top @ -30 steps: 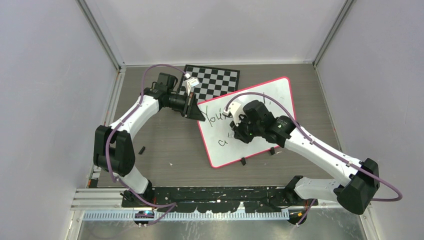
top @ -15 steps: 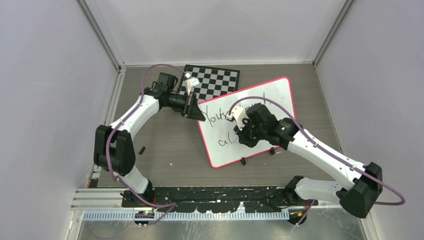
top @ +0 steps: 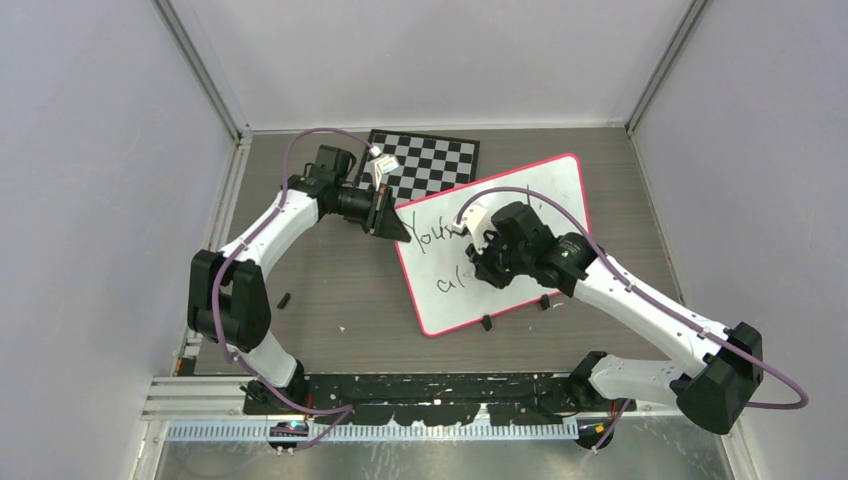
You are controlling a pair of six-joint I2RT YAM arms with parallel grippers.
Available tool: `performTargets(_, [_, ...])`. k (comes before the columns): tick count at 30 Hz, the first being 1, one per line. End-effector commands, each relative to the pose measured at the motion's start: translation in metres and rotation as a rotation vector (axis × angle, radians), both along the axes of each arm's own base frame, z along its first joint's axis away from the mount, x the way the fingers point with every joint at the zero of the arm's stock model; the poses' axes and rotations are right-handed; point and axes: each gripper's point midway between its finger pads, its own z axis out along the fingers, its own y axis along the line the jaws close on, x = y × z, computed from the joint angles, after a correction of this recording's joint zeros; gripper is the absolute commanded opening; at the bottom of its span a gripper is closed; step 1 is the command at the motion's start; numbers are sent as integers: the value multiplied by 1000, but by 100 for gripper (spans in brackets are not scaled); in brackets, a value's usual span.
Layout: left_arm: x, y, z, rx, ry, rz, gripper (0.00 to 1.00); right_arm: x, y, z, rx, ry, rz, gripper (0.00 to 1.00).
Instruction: Write a sentence on the whiteboard
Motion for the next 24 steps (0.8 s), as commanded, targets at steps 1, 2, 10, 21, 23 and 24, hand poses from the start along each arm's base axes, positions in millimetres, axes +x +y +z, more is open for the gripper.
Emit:
performTargets(1, [7,1,-11,58,-24,19,0,8,-3,0,5,-39,-26,0])
performTargets(2, [7,1,-11,57,-25,18,0,7,-5,-3,0,-37,-28,0])
performTargets(10, [7,0,-11,56,-21,14,0,0,-19,-11,-33,-25,-40,0])
performTargets(21, [7,1,-9,61,-24,14,0,25,-17,14,0,-63,-80,0])
performTargets(23, [7,2,-9,62,-26,15,0,24,-17,14,8,-57,-80,0])
performTargets(24, [7,2,-10,62,-24,14,0,24,-17,13,10,-53,-82,0])
